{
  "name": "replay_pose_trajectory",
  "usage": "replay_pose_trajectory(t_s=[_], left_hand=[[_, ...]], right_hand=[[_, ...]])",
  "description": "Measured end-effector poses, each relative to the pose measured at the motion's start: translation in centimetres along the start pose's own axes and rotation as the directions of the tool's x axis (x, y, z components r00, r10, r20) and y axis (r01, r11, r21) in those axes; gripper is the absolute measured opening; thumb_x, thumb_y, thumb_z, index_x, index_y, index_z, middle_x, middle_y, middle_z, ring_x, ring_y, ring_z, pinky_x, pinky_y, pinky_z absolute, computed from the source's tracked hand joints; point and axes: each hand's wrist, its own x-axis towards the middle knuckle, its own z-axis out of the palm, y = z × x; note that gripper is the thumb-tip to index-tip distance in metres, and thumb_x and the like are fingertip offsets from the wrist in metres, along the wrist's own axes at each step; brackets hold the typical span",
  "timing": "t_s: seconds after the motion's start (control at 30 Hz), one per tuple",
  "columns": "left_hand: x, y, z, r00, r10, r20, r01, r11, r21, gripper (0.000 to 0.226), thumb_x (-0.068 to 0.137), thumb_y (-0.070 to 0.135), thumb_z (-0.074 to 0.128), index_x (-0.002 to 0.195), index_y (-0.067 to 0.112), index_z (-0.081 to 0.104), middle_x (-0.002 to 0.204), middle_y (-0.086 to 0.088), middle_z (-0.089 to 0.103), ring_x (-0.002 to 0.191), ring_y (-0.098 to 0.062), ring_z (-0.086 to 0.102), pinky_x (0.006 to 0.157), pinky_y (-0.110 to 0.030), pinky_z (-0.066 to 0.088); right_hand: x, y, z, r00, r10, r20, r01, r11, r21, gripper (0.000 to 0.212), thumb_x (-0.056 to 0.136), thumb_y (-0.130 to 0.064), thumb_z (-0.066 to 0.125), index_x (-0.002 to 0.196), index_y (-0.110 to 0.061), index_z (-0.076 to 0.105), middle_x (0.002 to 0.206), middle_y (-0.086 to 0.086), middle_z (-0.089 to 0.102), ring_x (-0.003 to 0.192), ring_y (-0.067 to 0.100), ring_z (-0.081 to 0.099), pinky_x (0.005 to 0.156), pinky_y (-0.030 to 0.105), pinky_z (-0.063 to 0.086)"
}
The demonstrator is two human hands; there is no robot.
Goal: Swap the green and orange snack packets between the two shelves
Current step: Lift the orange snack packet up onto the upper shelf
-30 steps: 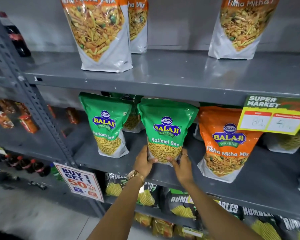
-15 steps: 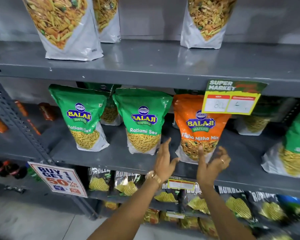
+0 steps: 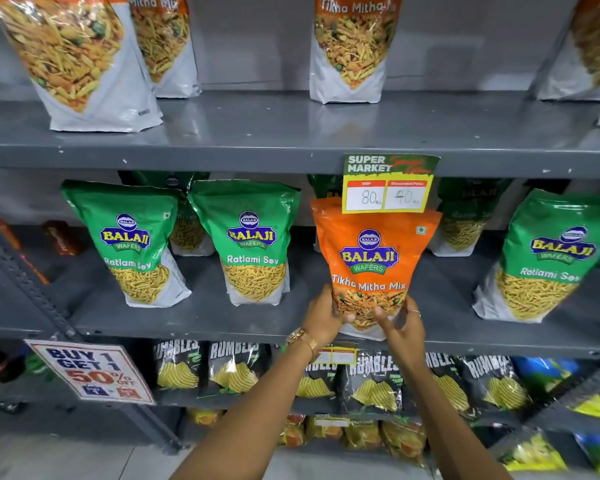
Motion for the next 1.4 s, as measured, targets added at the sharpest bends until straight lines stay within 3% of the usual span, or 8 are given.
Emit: replay_pose_trajectory(t_s=[0.23, 0.33, 0.5, 0.7, 0.9, 1.1, 1.27, 1.4], left_hand=[[-5.4, 0.6, 0.1, 0.999, 0.024, 0.026, -0.026, 0.997, 0.066, 0.071, 0.071, 0.013, 0.08, 0.131, 0.018, 0.041, 0.129, -0.006, 0.063, 0.12, -0.026, 0.059, 0.1, -0.046, 0.049], [-8.1, 1.5, -0.5, 0.997, 0.054, 0.062, -0.061, 0.992, 0.111, 0.072, 0.072, 0.018, 0.08, 0.132, 0.023, 0.04, 0.129, -0.002, 0.062, 0.12, -0.022, 0.058, 0.099, -0.044, 0.049], [-12.2, 5.0, -2.8, 0.982, 0.165, 0.097, -0.179, 0.971, 0.16, 0.074, 0.072, 0.03, 0.08, 0.133, 0.031, 0.037, 0.131, 0.004, 0.06, 0.119, -0.016, 0.057, 0.1, -0.043, 0.048], [-15.4, 12.1, -6.6, 0.93, 0.356, 0.097, -0.367, 0.918, 0.148, 0.067, 0.071, 0.051, 0.072, 0.128, 0.043, 0.037, 0.126, 0.021, 0.058, 0.118, -0.003, 0.053, 0.102, -0.04, 0.046], [-14.9, 20.4, -10.9, 0.8, 0.6, 0.007, -0.591, 0.785, 0.184, 0.054, 0.079, 0.053, 0.061, 0.127, 0.037, 0.044, 0.126, 0.011, 0.063, 0.115, -0.01, 0.06, 0.099, -0.046, 0.049], [-9.9, 27.8, -14.2, 0.667, 0.73, -0.15, -0.687, 0.68, 0.257, 0.046, 0.086, 0.05, 0.055, 0.124, 0.024, 0.051, 0.113, 0.012, 0.065, 0.108, -0.01, 0.062, 0.088, -0.031, 0.05], [-4.1, 29.6, -15.5, 0.694, 0.68, -0.235, -0.639, 0.733, 0.235, 0.043, 0.09, 0.04, 0.058, 0.129, 0.023, 0.049, 0.111, 0.013, 0.061, 0.106, -0.009, 0.059, 0.078, -0.011, 0.044], [-0.4, 29.2, -15.4, 0.75, 0.614, -0.244, -0.569, 0.788, 0.235, 0.041, 0.092, 0.033, 0.057, 0.13, 0.019, 0.049, 0.125, 0.001, 0.063, 0.116, -0.021, 0.058, 0.093, -0.034, 0.048]], right_hand=[[-5.9, -1.3, -2.1, 0.999, -0.014, -0.04, 0.014, 1.0, -0.019, 0.07, 0.062, -0.061, 0.063, 0.118, -0.021, 0.054, 0.105, -0.008, 0.066, 0.1, 0.004, 0.06, 0.075, 0.023, 0.046], [-8.3, -1.7, -3.0, 0.999, -0.027, -0.035, 0.025, 0.999, -0.033, 0.066, 0.061, -0.06, 0.065, 0.114, -0.022, 0.056, 0.106, -0.002, 0.069, 0.1, 0.013, 0.064, 0.077, 0.029, 0.05], [-11.5, -4.7, -4.6, 0.99, -0.129, -0.061, 0.128, 0.992, -0.012, 0.047, 0.069, -0.045, 0.073, 0.111, -0.031, 0.059, 0.105, -0.009, 0.07, 0.093, -0.007, 0.065, 0.074, 0.008, 0.048], [-12.5, -12.5, -5.6, 0.916, -0.35, -0.198, 0.362, 0.932, 0.026, 0.043, 0.078, -0.04, 0.069, 0.117, -0.025, 0.058, 0.11, 0.01, 0.068, 0.103, 0.026, 0.065, 0.083, 0.049, 0.055], [-9.8, -23.1, -6.2, 0.807, -0.502, -0.311, 0.532, 0.846, 0.016, 0.039, 0.079, -0.051, 0.067, 0.112, -0.031, 0.06, 0.097, -0.002, 0.065, 0.077, -0.003, 0.062, 0.061, 0.018, 0.051], [-3.2, -31.8, -5.7, 0.779, -0.561, -0.278, 0.578, 0.816, -0.026, 0.042, 0.085, -0.05, 0.062, 0.11, -0.017, 0.064, 0.108, 0.005, 0.072, 0.099, 0.019, 0.068, 0.082, 0.039, 0.056], [2.9, -34.1, -4.3, 0.816, -0.55, -0.177, 0.55, 0.833, -0.054, 0.042, 0.086, -0.047, 0.062, 0.107, -0.011, 0.063, 0.11, 0.008, 0.07, 0.101, 0.022, 0.065, 0.086, 0.044, 0.053], [6.4, -33.4, -3.0, 0.852, -0.5, -0.156, 0.498, 0.865, -0.053, 0.042, 0.086, -0.043, 0.064, 0.11, -0.009, 0.064, 0.113, 0.012, 0.069, 0.105, 0.027, 0.064, 0.092, 0.052, 0.051]])
